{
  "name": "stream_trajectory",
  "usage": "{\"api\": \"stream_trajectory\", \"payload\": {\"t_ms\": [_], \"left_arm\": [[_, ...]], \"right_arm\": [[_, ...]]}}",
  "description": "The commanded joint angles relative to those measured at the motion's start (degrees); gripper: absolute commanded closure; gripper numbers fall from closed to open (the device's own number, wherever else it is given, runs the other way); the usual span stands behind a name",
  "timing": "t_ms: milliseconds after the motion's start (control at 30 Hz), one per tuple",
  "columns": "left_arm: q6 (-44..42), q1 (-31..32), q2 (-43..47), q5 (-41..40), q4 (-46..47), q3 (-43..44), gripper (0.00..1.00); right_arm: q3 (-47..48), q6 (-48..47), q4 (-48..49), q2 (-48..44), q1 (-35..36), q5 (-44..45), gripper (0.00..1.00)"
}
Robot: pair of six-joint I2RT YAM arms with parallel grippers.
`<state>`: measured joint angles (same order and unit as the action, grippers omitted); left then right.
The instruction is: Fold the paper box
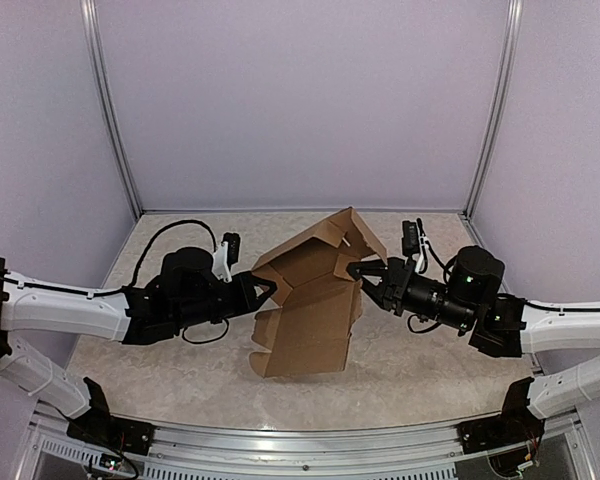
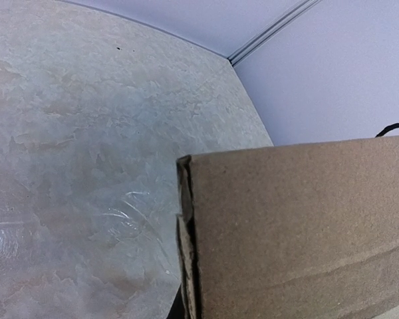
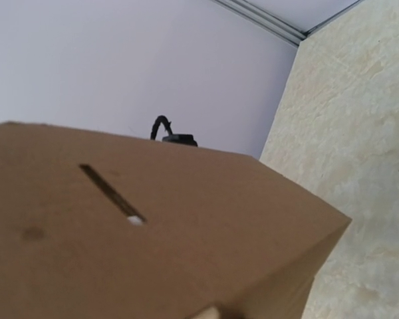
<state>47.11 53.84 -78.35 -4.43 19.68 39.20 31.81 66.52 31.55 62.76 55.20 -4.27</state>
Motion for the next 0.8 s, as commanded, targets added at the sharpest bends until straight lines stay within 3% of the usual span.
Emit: {"api": "stream_trajectory", "payload": {"t_ms": [0,100,467,767], "left_arm": [[-1.41,0.82,0.51,0.38,0.54,-0.22,1.0],[-1.26,0.73,1.06,-1.03,-0.49,-0.35,1.0],[-1.68,0.3,3.31,-3.71,-2.93,-0.21,1.0],[-5.15,0.25,4.21,-13.75,-14.2,2.97,1.0]], "right_arm": [[-0.92,-0.57,-0.61,-1.32,-0.14,0.29,0.65],[-1.11,-2.19,-4.57,-4.12,-0.15,1.63,0.58],[-5.58,-13.41,-24.55,-20.59,-0.18,6.11,0.48],[-3.44,-17.31,-28.63,-22.74,-0.08,-3.32,0.46]]}}
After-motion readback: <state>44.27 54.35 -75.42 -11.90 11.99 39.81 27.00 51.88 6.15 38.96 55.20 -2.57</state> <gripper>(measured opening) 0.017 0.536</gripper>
